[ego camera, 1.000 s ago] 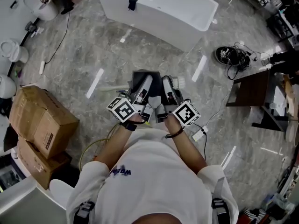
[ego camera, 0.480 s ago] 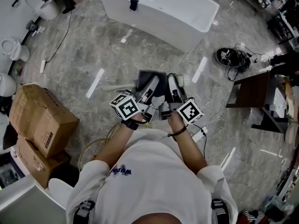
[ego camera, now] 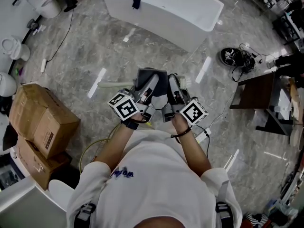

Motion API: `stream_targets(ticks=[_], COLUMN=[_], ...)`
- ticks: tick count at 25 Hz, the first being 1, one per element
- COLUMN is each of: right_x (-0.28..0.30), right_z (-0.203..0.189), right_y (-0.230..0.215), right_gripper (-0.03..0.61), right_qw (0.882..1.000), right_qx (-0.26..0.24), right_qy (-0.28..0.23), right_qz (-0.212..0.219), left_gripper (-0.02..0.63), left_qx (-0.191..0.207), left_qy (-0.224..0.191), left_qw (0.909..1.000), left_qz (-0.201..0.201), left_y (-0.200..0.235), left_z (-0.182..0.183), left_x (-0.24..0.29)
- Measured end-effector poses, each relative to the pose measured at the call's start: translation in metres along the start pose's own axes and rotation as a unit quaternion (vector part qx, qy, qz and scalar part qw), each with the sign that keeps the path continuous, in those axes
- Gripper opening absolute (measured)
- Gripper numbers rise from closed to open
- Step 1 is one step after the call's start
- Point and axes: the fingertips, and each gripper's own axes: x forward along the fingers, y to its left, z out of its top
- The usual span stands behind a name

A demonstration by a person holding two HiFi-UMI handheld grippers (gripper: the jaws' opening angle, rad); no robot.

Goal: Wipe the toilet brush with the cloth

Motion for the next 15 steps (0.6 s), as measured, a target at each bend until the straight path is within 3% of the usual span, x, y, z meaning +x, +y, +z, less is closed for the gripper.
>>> stream_targets(ticks=[15], right_x=[-0.0023], right_z=[0.0003], right_y=[-0.0074], right_gripper=[0.161], right_qw=[1.0], right_qx=[-0.003], right_qy=[0.0], right_qz=[-0.019], left_gripper=[0.068], left_qx=[-0.013], left_qy=[0.0], left_qw=[0.9999], left_qz=[0.009], left_y=[0.0032], left_z=[0.0004], left_x=[0.0004])
